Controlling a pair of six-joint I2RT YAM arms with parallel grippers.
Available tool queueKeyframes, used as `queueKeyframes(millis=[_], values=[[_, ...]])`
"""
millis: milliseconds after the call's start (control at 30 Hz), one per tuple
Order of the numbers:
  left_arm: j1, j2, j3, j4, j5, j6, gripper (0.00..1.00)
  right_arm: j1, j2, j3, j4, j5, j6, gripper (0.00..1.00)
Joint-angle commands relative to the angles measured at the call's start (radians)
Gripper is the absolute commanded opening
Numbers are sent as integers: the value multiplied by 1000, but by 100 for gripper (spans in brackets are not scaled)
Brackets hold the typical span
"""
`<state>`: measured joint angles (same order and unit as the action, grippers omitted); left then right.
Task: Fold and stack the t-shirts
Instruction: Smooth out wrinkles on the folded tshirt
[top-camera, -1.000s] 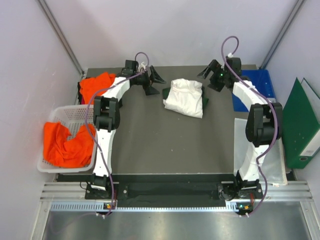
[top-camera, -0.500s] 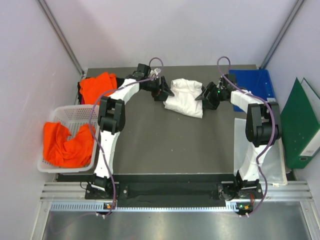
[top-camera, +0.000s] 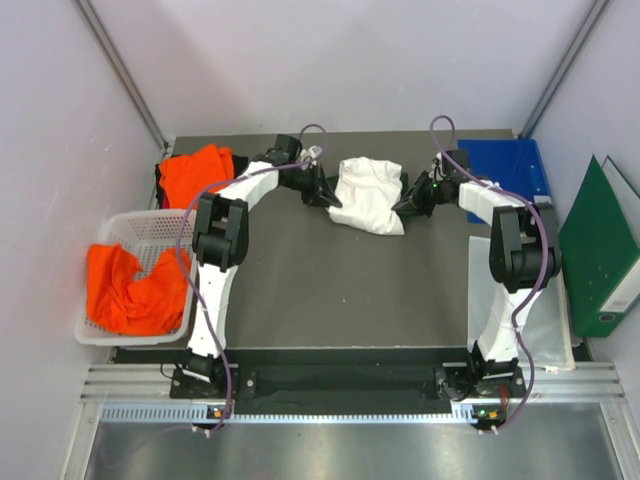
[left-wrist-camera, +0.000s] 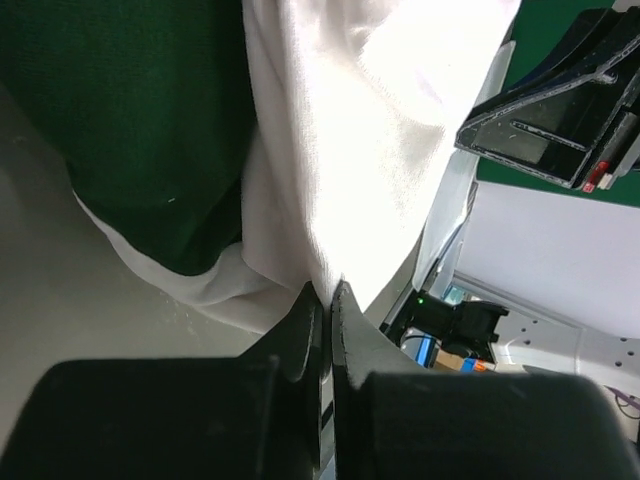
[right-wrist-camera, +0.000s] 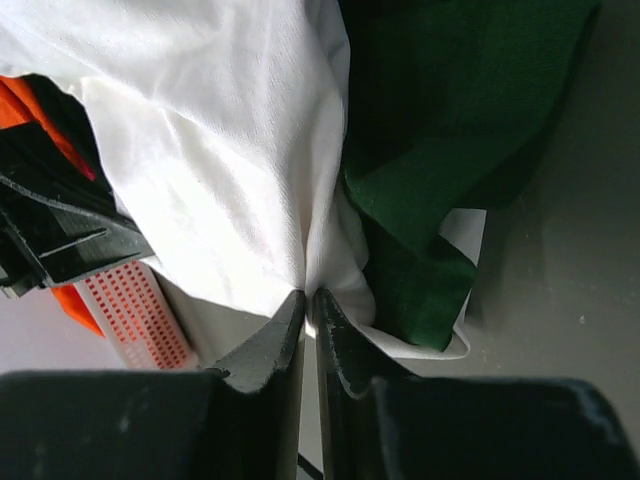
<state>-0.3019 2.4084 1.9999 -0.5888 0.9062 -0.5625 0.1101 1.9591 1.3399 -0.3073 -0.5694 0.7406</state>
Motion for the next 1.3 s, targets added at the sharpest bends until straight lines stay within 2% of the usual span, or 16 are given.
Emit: queueKeyframes(millis=[0,200,367,500,867,1033,1100,1133,1167,1200,1233,1267], values=[[-5,-120,-41,-51,-15,58,0,10,-58,-4,-27,-8,-27,6],[-3,-160,-110,-154,-64,127,0,10,-144,-47,-121,34,-55,3],[-5,-127,-133,-219,-73,165,0,10,-164,-108,-151,40,-69,1],[-11,-98,-124,-281,-102,219,0,13,-157,-125,-150,43,-73,0],[-16,-84,-199,-302,-164,256,0,14,-86,-162,-207,65,-99,0],[-14,-68,-179,-331,-202,260,0,19,-45,-151,-228,51,-121,0],[-16,-83,-165,-344,-230,265,38,20,-37,-134,-246,43,-132,4],[-14,-97,-165,-344,-278,265,53,20,-42,-124,-254,39,-154,7],[-16,-130,-167,-339,-305,266,98,23,-66,-93,-265,43,-168,15],[-16,-150,-167,-335,-335,269,99,29,-86,-76,-286,78,-197,30],[-16,-170,-173,-326,-358,271,99,31,-109,-41,-292,98,-211,37],[-16,-210,-177,-297,-401,274,99,33,-152,-24,-294,130,-225,53]])
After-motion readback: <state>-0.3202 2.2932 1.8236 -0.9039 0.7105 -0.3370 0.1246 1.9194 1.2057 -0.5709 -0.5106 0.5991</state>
